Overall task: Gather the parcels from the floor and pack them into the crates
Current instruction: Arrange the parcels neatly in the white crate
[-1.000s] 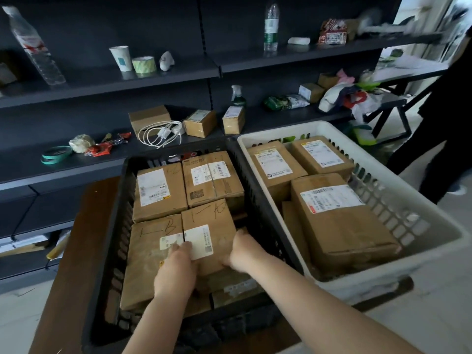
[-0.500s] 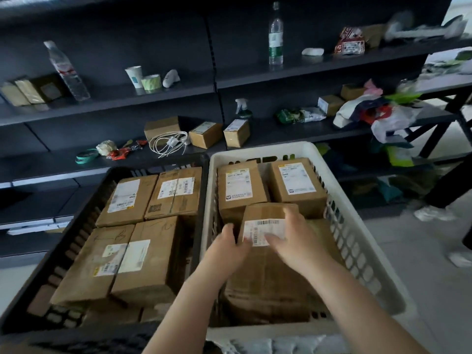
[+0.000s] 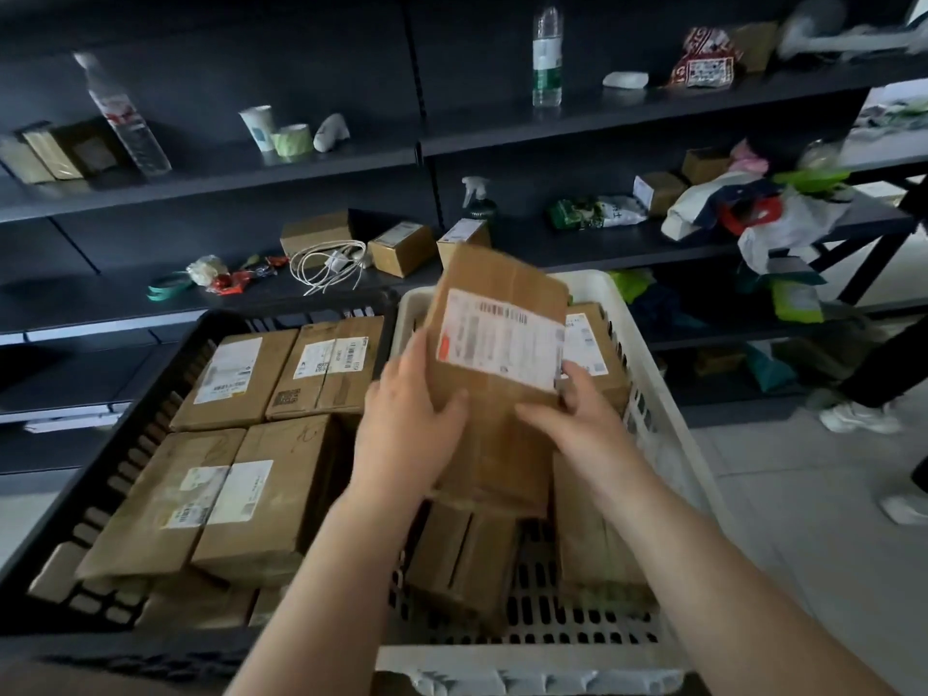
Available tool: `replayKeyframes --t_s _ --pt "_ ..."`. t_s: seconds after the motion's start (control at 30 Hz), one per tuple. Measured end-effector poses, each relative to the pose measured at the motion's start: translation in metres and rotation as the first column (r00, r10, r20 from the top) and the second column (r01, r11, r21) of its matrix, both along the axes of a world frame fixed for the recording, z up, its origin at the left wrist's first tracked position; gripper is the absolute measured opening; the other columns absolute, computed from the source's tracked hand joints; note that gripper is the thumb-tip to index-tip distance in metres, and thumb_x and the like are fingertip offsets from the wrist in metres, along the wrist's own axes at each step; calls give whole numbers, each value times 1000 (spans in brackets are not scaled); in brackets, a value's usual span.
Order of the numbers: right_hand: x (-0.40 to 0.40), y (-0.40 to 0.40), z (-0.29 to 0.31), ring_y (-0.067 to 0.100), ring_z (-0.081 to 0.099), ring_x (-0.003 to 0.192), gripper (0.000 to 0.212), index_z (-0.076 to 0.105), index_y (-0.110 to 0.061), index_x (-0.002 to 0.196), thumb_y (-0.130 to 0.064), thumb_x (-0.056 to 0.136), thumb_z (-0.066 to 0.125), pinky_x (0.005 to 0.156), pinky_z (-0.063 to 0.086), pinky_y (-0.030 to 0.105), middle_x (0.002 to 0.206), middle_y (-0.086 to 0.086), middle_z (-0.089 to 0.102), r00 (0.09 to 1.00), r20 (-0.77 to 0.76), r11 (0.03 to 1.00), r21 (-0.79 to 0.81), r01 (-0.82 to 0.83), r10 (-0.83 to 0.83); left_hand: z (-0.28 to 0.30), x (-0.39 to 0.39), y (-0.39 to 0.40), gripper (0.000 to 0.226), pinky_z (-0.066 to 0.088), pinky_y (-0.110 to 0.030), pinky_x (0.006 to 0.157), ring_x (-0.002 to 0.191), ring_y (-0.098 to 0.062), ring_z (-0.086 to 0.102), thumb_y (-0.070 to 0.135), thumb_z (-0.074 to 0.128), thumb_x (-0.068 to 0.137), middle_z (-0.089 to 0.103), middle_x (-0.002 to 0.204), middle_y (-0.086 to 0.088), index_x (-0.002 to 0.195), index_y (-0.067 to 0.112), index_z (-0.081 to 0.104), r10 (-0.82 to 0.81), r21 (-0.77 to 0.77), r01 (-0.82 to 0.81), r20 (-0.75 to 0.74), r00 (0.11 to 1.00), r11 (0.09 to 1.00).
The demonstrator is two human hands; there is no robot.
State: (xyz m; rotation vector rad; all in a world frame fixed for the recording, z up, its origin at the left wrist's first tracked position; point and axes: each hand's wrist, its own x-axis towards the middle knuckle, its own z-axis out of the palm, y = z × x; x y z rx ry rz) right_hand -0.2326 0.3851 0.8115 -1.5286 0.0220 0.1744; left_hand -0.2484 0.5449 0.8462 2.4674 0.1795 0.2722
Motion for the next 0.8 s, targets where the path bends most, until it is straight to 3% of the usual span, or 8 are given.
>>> replayKeyframes --t_s 0.1,0.2,0.33,0.4,0.47,0.53,0.7,0.8 --pt "48 11 15 10 58 107 44 50 -36 119 -23 80 67 85 49 30 123 -8 61 997 38 997 -27 69 -68 10 50 13 69 32 -29 79 122 -23 44 28 53 90 40 141 -4 147 24 14 27 -64 -26 9 1000 998" --pt "82 21 7 13 53 112 67 39 -29 133 -28 75 73 89 46 31 124 -10 54 995 -41 971 -221 -94 87 -10 85 22 63 38 -31 86 123 -27 44 21 54 89 41 138 -9 143 17 22 29 -125 -36 -53 998 992" --pt "78 31 -30 5 38 110 112 7 -31 147 -28 65 82 91 32 24 128 -11 44 925 -142 782 -498 -375 354 -52 96 28 71 11 -52 115 140 -39 11 48 49 88 16 154 -11 145 17 19 11 203 54 -309 951 978" --pt "74 36 -45 4 40 113 105 11 -29 147 -31 68 80 89 31 21 128 -12 46 948 -57 781 -554 -290 312 -64 92 38 86 -5 -52 113 142 -37 -6 62 50 80 1 157 -6 147 25 10 -65 253 148 -311 948 956" --pt "77 42 -50 12 48 120 75 34 -26 140 -33 77 72 87 35 22 131 -6 53 981 5 823 -545 -160 194 -69 90 49 102 -11 -51 110 141 -33 -17 63 59 72 -9 157 -2 147 31 -2 -180 268 271 -320 930 925" --pt "84 46 -50 18 51 119 61 42 -24 135 -33 81 68 85 36 22 130 -2 56 990 2 817 -566 -113 139 -66 93 55 99 -2 -55 112 142 -30 -15 48 67 76 -6 157 2 147 33 0 -216 260 297 -300 929 919" --pt "84 44 -56 22 48 123 72 35 -18 139 -35 79 70 87 38 25 136 2 50 996 -32 791 -605 -88 87 -53 91 50 91 19 -54 113 143 -31 4 34 70 78 8 156 0 147 31 10 -81 262 138 -218 973 955" --pt "67 33 -65 24 38 132 89 13 -20 148 -29 80 70 102 38 36 149 4 33 995 -103 835 -548 -56 -1 -55 55 31 77 37 -46 100 132 -31 31 27 69 76 32 144 -12 139 22 25 -31 273 -4 124 992 962"
